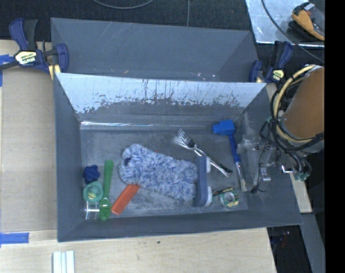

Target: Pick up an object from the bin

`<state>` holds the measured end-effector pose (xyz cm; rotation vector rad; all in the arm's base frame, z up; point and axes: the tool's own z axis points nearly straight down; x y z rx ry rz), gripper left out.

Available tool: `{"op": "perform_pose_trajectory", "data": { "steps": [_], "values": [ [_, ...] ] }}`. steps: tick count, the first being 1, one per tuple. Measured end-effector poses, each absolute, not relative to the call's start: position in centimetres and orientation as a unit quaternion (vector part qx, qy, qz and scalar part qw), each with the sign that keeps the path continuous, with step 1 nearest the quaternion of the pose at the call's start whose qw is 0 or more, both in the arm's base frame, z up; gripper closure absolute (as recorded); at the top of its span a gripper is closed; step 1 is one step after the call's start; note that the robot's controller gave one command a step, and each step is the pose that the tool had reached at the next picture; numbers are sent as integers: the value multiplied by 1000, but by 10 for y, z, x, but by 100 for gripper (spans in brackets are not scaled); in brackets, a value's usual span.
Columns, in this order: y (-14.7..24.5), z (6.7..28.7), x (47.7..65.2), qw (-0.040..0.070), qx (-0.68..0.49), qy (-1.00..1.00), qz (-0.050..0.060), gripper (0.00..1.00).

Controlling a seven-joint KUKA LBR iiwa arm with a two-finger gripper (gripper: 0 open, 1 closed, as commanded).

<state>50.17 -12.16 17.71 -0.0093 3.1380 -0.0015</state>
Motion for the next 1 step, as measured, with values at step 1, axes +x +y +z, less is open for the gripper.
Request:
{"op": "perform_pose_trajectory", "data": {
  "steps": [1],
  "values": [
    [-122,177,502,2,-3,1000,0,0]
  ]
}}
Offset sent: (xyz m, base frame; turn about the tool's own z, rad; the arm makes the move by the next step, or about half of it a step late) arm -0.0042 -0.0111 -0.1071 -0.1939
